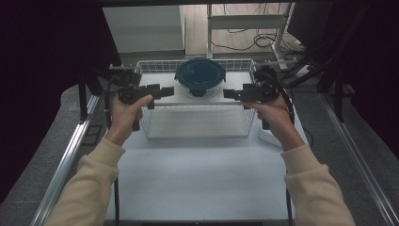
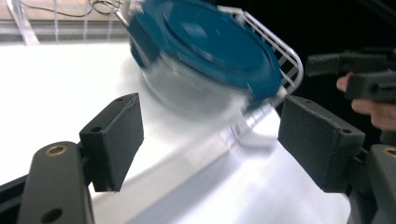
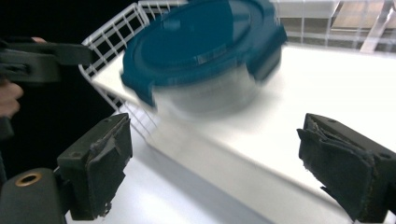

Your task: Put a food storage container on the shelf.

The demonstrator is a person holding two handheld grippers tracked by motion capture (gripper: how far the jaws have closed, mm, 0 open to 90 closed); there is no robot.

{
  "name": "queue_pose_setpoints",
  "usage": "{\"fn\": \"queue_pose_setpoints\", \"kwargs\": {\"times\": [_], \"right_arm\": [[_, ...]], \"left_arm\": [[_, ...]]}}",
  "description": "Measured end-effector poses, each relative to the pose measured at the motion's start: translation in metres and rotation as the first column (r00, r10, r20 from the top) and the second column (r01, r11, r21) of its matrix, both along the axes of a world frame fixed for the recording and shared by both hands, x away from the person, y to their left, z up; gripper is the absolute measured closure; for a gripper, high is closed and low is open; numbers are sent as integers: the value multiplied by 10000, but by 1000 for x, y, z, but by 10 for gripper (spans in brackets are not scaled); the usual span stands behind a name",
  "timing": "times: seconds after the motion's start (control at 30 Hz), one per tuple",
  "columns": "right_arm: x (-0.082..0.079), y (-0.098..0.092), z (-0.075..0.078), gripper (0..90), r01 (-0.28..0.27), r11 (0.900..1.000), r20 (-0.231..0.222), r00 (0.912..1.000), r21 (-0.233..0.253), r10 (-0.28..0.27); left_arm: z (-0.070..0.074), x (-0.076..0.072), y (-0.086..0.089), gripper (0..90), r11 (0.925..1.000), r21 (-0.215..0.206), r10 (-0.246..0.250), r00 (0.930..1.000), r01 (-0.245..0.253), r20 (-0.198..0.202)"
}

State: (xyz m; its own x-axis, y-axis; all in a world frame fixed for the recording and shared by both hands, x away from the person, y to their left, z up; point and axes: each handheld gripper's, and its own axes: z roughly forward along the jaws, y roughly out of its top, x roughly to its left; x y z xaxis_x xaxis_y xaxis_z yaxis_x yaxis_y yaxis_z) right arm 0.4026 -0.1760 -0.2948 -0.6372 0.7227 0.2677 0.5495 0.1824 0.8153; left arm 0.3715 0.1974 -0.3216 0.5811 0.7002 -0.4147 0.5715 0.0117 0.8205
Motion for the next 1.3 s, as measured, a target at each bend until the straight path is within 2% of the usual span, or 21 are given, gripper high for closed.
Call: {"fn": "queue_pose_setpoints", "kwargs": {"times": [0.03, 0.07, 0.1, 0.13, 0.17, 0.2, 0.23, 0.3, 0.4, 0.43, 0.47, 0.6, 0.67, 0.77, 0.83, 0.87, 0.93, 0.97, 1.03, 1.3], "right_arm": [[-5, -3, -3, 99, -15, 10000, 101, 9999, -60, 16], [-18, -11, -12, 107, -96, 9996, 327, 9994, -256, 104], [-18, -11, -12, 107, -96, 9996, 327, 9994, -256, 104], [-33, -20, -22, 115, -188, 9989, 492, 9986, -425, 209], [-33, -20, -22, 115, -188, 9989, 492, 9986, -425, 209], [-38, -23, -27, 126, -250, 9987, 528, 9982, -453, 274], [-53, -31, -40, 143, -377, 9970, 568, 9975, -672, 416], [-58, -33, -45, 147, -398, 9965, 592, 9973, -738, 442], [-76, -43, -72, 153, -533, 9958, 415, 9975, -744, 565], [-80, -44, -78, 154, -538, 9957, 382, 9977, -756, 568], [-80, -44, -78, 154, -538, 9957, 382, 9977, -756, 568], [-92, -48, -101, 162, -591, 9943, 123, 9981, -882, 604], [-99, -48, -115, 164, -652, 9918, -13, 9979, -1102, 655], [-103, -48, -124, 165, -705, 9905, -119, 9975, -1184, 696], [-105, -46, -130, 169, -786, 9888, -259, 9968, -1268, 759], [-107, -43, -140, 175, -869, 9870, -448, 9957, -1353, 815], [-107, -39, -148, 175, -966, 9840, -649, 9940, -1497, 877], [-107, -39, -148, 175, -966, 9840, -649, 9940, -1497, 877], [-109, -34, -159, 175, -1111, 9787, -858, 9915, -1728, 975], [-109, -33, -165, 176, -1019, 9793, -946, 9918, -1750, 863]], "left_arm": [[-5, -9, 1, 217, 10000, 49, -76, 10000, 76, 49], [-13, -22, 3, 217, 9998, 140, -163, 9998, 162, 112], [-13, -22, 3, 217, 9998, 140, -163, 9998, 162, 112], [-26, -35, 5, 218, 9993, 215, -311, 9995, 310, 60], [-26, -35, 5, 218, 9993, 215, -311, 9995, 310, 60], [-35, -43, 6, 218, 9991, 221, -361, 9993, 361, 2], [-43, -50, 6, 219, 9991, 223, -365, 9993, 367, -60], [-57, -59, 5, 218, 9982, 419, -434, 9990, 440, -143], [-79, -72, 4, 220, 9966, 654, -488, 9982, 509, -339], [-92, -79, 6, 221, 9961, 767, -400, 9983, 432, -426], [-92, -79, 6, 223, 9961, 767, -400, 9983, 432, -426], [-113, -88, 10, 233, 9918, 1254, -168, 9985, 231, -517], [-120, -93, 11, 233, 9884, 1504, -132, 9984, 214, -553], [-129, -100, 11, 232, 9879, 1527, -160, 9976, 260, -669], [-137, -104, 10, 231, 9851, 1692, -177, 9970, 303, -753], [-140, -105, 10, 231, 9842, 1737, -190, 9966, 329, -807], [-150, -107, 9, 231, 9830, 1800, -171, 9942, 361, -1060], [-150, -107, 9, 231, 9830, 1800, -171, 9942, 361, -1060], [-155, -109, 8, 232, 9799, 1964, -143, 9938, 360, -1106], [-167, -109, 7, 233, 9775, 2072, -90, 9899, 385, -1417]]}}
